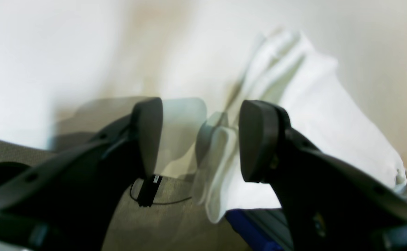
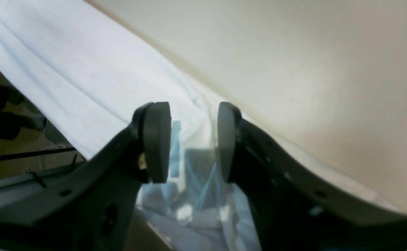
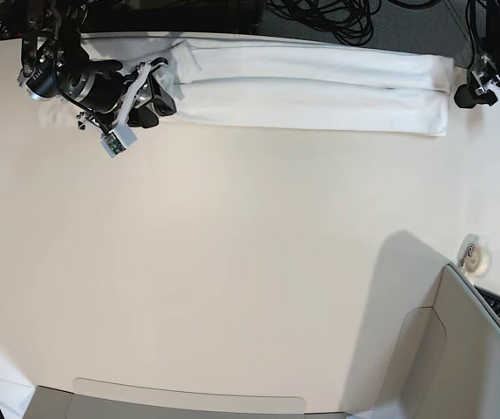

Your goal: Layout the t-shirt on the table in an organized manner, then fold the t-shirt properly

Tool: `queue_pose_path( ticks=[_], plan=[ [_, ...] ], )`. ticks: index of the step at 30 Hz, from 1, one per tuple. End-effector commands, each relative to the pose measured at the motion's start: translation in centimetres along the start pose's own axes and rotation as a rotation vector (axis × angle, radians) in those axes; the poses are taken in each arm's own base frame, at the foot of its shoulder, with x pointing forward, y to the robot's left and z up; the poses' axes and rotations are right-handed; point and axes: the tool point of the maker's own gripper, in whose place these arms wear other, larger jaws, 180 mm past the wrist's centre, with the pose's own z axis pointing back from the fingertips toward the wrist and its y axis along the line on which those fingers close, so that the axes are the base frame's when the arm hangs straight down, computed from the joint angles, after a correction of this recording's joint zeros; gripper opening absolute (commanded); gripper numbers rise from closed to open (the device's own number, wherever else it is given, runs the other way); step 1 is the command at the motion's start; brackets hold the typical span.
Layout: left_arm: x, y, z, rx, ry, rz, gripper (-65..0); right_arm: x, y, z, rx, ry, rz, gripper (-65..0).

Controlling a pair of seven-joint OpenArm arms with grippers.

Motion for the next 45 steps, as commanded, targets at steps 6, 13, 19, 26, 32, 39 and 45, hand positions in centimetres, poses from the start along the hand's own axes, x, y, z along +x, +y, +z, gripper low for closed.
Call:
queue_pose_path(
  ticks=[6, 13, 19, 26, 32, 39, 45],
  plan=[
    [-2.9, -0.8, -1.4, -0.032, 0.042, 0.052, -30.6, 1.9, -0.2, 0.3, -0.002, -0.057, 0.027, -41.9],
    [-3.0, -1.1, -1.6, -0.049, 0.035, 0.063, -30.6, 1.9, -0.2, 0.3, -0.001, -0.056, 0.027, -41.9],
    [-2.2, -3.0, -1.1, -0.176, -0.026, 0.112, -30.6, 1.9, -0.2, 0.2, 0.000, -0.056, 0.024, -41.9],
    [-2.4, -3.0, -0.7, -0.237, -0.059, 0.186, -30.7, 1.7, -0.1, -0.1, 0.006, -0.057, 0.007, -41.9],
    [-1.3, -0.8, 0.9, -0.220, -0.149, 0.268, -30.6, 1.7, 0.0, -0.1, 0.008, -0.055, 0.007, -41.9],
    [-1.7, -0.7, 1.1, -0.223, -0.133, 0.272, -30.6, 1.7, 0.0, -0.1, 0.009, -0.055, 0.007, -41.9],
    [-2.6, -1.1, 0.6, -0.237, -0.109, 0.283, -30.6, 1.7, 0.0, -0.1, 0.009, -0.055, 0.007, -41.9]
  ],
)
